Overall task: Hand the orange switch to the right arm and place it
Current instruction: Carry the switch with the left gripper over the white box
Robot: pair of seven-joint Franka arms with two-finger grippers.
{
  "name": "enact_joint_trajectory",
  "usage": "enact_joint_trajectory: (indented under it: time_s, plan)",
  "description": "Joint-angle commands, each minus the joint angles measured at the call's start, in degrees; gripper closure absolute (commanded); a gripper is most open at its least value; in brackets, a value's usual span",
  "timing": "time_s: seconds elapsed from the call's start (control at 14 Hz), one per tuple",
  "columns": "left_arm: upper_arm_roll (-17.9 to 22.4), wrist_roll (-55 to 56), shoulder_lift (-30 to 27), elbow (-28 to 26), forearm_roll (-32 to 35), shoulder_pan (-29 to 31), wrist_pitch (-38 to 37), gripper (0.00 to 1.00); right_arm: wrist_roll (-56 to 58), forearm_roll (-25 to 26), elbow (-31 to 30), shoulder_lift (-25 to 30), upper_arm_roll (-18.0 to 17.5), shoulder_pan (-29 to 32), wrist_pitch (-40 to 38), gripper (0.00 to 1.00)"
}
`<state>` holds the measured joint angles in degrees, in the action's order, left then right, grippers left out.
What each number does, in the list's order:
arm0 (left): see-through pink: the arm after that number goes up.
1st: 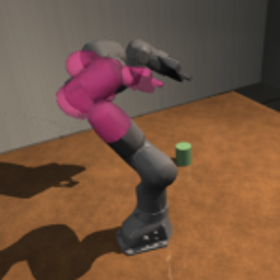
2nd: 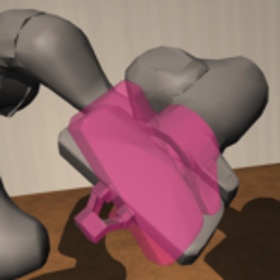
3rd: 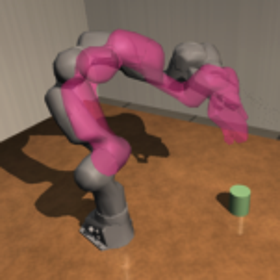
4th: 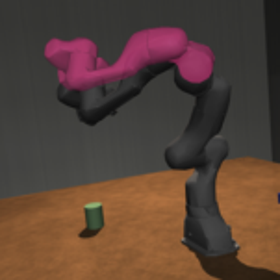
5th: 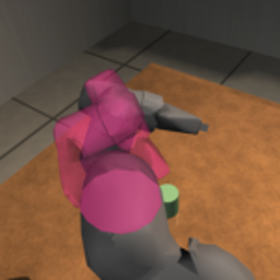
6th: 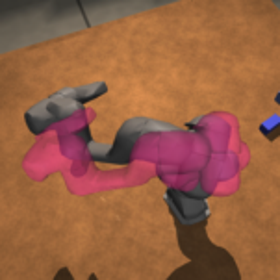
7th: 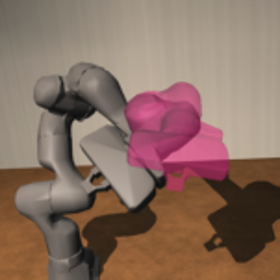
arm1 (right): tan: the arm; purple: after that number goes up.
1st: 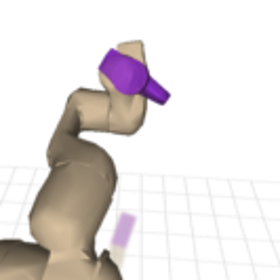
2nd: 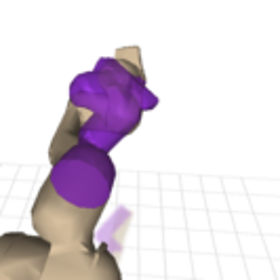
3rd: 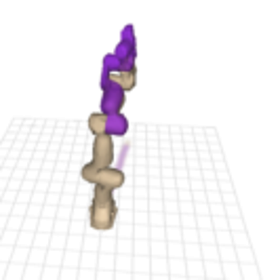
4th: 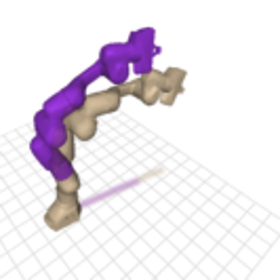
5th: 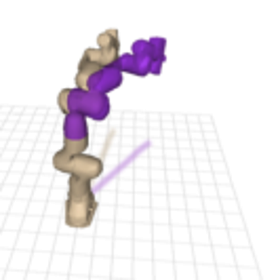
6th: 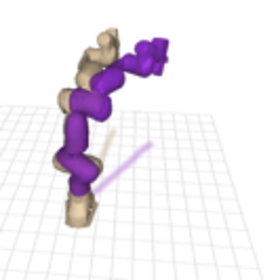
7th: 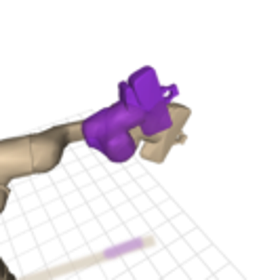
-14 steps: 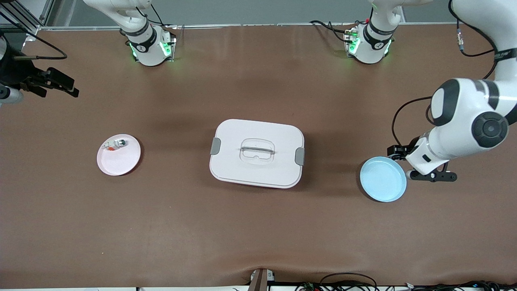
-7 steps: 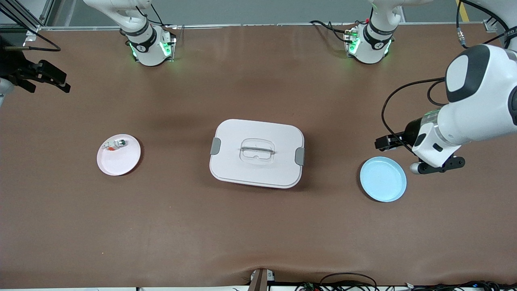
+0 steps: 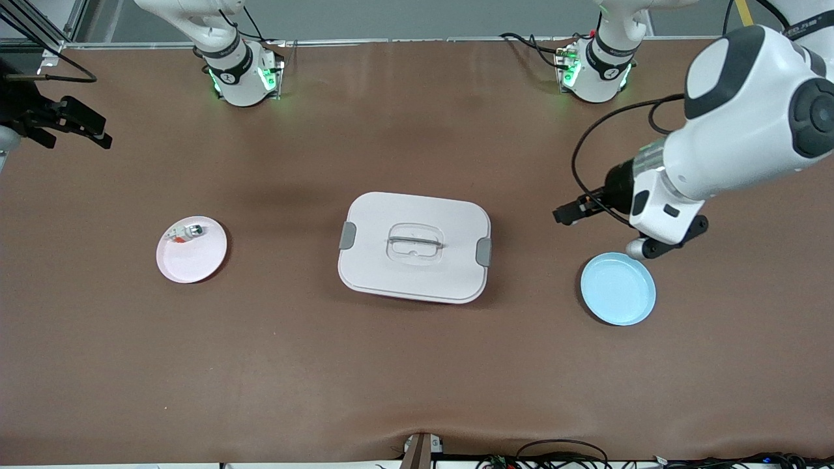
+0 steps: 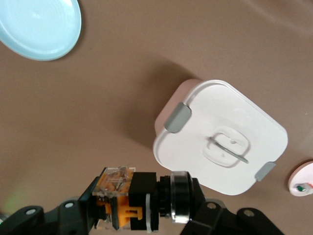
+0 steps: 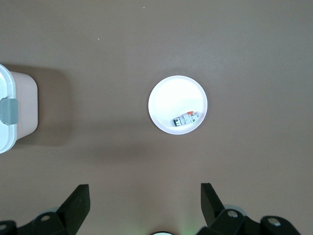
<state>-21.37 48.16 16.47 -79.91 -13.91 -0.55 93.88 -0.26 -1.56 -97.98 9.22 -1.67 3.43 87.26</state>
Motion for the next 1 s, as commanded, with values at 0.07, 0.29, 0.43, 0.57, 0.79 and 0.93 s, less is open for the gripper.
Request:
enact_joint_trajectory:
  time_s: [0.07, 0.29, 0.43, 0.57, 0.79, 0.93]
  plan:
    - [-4.46, 13.42, -0.48, 0.90, -0.94, 0.11, 0.60, 0.80, 0.44, 0.07, 1.56, 0.19, -0.18, 0.61, -2.18, 0.00]
    - [-8.07, 28.42, -0.04, 0.81, -0.86, -0.15, 3.93, 0.80, -0.26, 0.07, 2.00, -0.25, -0.26, 0.44, -2.45, 0.00]
    - [-9.48, 41.43, 0.40, 0.81, -0.77, -1.55, 8.23, 0.80, -0.35, 0.07, 2.00, -0.52, -0.26, 0.26, -3.24, 0.00]
    - [-9.48, 47.70, 1.54, 0.81, -0.68, -3.83, 12.10, 0.80, -0.18, -0.02, 2.00, -1.13, -0.26, 0.44, -3.33, 0.00]
    - [-9.48, 59.73, 3.82, 0.81, -0.86, -7.09, 18.42, 0.80, 0.44, 0.07, 3.23, -2.98, -0.44, -0.09, -5.25, 0.00]
    - [-9.48, 65.37, 5.49, 0.81, -0.77, -9.46, 23.08, 0.79, 0.18, 0.33, 3.23, -4.64, -0.44, 0.00, -7.01, 0.00]
